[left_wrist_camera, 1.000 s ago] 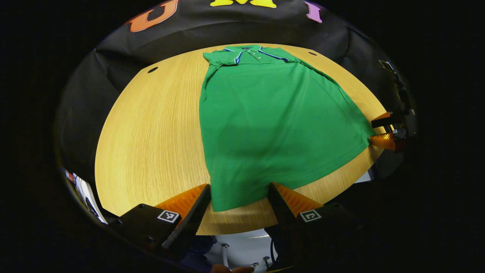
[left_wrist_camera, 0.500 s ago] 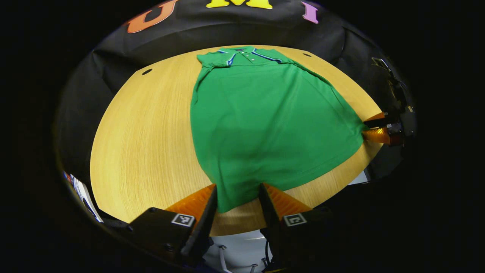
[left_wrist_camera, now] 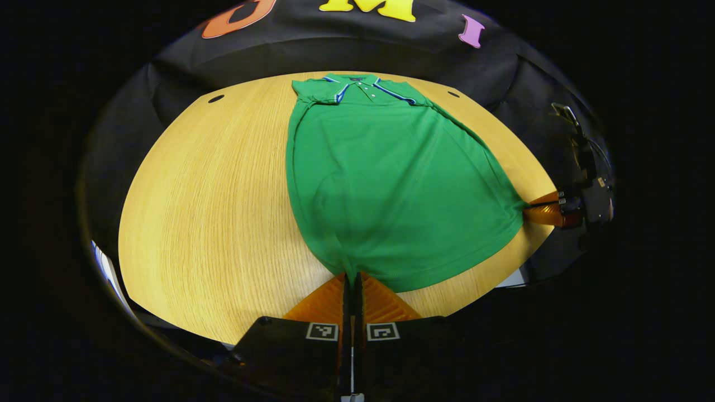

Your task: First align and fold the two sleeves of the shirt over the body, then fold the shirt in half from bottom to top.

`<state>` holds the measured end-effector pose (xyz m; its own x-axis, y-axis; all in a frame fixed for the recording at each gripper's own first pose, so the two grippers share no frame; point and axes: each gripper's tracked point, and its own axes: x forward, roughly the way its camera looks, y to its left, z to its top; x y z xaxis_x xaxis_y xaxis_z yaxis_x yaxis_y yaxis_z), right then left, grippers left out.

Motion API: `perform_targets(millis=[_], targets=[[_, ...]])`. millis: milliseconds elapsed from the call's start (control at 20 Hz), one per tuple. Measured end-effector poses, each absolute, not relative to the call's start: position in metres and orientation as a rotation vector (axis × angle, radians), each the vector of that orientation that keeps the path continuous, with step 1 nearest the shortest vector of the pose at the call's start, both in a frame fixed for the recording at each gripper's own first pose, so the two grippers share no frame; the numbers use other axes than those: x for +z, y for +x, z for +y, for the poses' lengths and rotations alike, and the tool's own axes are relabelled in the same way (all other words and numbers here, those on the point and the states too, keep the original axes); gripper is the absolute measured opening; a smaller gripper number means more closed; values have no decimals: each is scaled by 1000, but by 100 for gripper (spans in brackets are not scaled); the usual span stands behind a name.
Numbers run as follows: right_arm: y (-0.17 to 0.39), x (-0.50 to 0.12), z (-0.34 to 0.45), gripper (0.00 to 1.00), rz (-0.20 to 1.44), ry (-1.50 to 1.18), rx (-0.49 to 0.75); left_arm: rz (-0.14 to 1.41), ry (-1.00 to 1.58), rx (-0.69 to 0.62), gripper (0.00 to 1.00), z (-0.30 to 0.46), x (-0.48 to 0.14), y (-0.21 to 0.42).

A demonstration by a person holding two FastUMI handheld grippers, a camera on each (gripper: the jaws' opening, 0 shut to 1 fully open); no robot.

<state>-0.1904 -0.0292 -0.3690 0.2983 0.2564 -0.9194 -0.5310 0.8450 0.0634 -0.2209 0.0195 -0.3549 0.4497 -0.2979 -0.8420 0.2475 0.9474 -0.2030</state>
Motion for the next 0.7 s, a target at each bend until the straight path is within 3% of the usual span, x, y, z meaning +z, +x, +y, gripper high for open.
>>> perform_targets(millis=[700], targets=[[-113,-282,-33,1,1006,-98,473,813,-9,-384,4,13,-261,-135]])
